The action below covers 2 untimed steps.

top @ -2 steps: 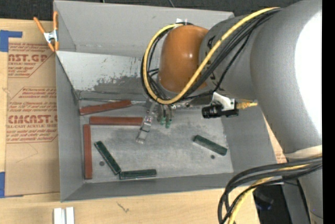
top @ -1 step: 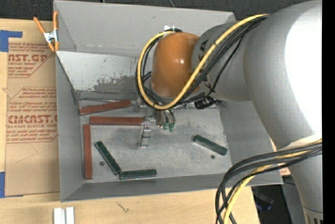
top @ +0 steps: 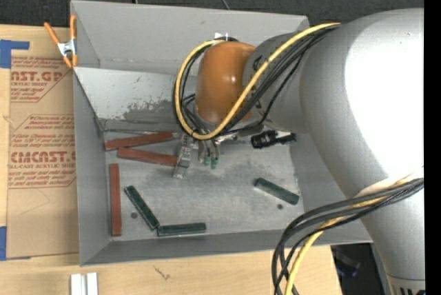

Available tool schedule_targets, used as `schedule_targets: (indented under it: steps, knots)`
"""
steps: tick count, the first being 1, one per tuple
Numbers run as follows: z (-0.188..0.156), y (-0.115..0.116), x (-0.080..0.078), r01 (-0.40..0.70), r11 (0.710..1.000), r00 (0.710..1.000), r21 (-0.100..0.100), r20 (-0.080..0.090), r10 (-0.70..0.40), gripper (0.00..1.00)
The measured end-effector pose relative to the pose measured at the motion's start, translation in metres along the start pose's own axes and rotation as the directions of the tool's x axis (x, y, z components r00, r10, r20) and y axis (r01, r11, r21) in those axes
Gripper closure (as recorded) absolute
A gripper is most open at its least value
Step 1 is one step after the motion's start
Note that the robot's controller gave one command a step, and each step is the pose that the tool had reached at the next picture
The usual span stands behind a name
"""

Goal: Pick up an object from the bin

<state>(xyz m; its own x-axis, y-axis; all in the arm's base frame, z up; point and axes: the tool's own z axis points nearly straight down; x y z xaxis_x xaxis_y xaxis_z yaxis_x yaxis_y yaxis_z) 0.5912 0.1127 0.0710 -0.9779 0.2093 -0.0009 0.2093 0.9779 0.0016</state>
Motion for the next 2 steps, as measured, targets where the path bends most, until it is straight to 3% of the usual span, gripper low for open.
schedule_targets:
  steps: [1,2]
  knots:
    - [0.000,0.000,0.000,0.000,1.000,1.000,0.000,0.000,0.000,1.00]
    - [-0.156,-0.014,0.001,-0.023,1.000,1.000,0.000,0.001,0.023,1.00]
